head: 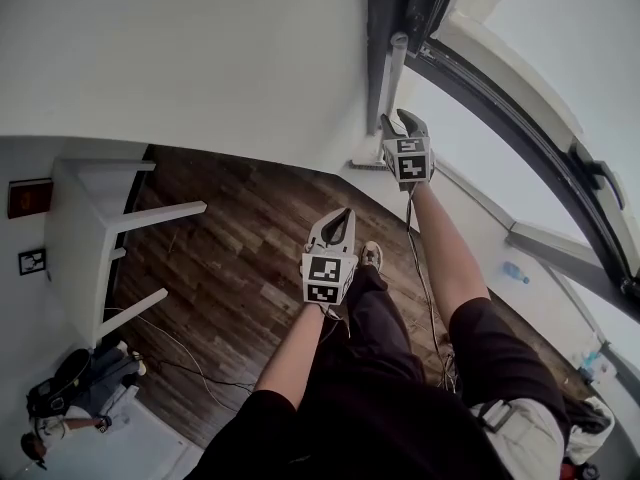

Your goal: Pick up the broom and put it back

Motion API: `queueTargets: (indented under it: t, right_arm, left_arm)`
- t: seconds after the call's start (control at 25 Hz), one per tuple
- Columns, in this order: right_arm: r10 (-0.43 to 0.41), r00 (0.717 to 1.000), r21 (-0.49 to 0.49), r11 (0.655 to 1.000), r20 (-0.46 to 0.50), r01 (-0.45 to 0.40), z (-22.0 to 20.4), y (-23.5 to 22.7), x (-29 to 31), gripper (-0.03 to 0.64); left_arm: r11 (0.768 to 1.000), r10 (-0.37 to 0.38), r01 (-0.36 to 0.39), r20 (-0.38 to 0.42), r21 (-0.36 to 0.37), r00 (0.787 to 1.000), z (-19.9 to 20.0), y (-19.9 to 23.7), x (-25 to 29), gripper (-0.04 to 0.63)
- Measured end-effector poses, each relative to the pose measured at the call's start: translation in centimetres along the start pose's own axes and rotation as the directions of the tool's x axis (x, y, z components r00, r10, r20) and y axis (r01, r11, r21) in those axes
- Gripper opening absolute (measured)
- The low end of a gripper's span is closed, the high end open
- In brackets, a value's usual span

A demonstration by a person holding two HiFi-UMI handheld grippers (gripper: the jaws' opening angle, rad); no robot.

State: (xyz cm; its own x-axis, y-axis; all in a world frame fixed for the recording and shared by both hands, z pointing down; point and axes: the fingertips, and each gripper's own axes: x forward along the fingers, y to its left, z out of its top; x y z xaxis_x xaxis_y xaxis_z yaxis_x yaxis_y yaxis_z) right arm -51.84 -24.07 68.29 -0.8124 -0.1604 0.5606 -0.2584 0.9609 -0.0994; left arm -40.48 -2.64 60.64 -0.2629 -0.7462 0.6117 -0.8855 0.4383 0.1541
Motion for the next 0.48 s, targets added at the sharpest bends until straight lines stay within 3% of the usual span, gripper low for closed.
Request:
queueTargets:
  t: [0.36,0.48]
  right_arm:
    - [-0.035,0.999,0.048,0.998,0.024,0.034,-1.3,2.5,-7.1,0.14]
    - [-0.054,0.997,0.05,0.997,0.062,0.051,-0.7,3.7,-10.3,0.103]
  left_arm:
    - [1.0,-0.002,0.004,0.063,-0.022,0.998,0.6,-0.3,-2.7,0.0]
    - [1.0,-0.006,0.008,0.09,-0.022,0.996,0.8,-0.4,-4.2,0.0]
